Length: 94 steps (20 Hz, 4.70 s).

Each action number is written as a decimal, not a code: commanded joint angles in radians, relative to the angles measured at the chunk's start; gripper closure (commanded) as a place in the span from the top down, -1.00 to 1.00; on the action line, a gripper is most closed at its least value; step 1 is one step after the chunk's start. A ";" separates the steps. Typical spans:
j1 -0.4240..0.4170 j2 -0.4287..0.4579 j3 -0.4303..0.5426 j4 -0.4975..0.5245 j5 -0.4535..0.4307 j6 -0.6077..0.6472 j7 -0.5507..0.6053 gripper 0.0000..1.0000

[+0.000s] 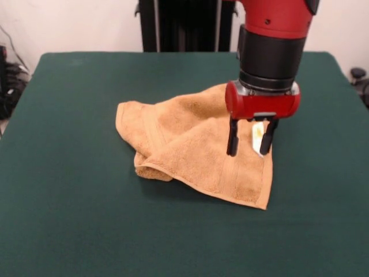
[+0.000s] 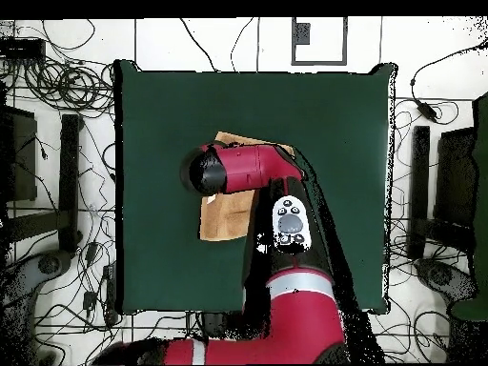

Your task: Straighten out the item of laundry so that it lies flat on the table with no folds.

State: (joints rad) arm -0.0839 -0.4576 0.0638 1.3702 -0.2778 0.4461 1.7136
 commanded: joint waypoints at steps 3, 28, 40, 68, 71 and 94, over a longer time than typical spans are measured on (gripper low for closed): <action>0.026 0.114 0.026 -0.058 0.024 -0.078 0.167 1.00; 0.033 0.273 0.011 -0.196 0.013 -0.162 0.164 1.00; 0.032 0.267 0.010 -0.197 0.010 -0.189 0.162 -1.00; 0.189 0.120 -0.028 -0.069 0.193 -0.036 0.282 -1.00; 0.212 0.127 -0.049 -0.079 0.221 -0.032 0.287 -1.00; 0.283 0.126 -0.110 -0.013 0.350 -0.084 0.289 -1.00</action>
State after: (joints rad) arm 0.1547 -0.3558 -0.0538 1.2410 0.0140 0.3362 1.7136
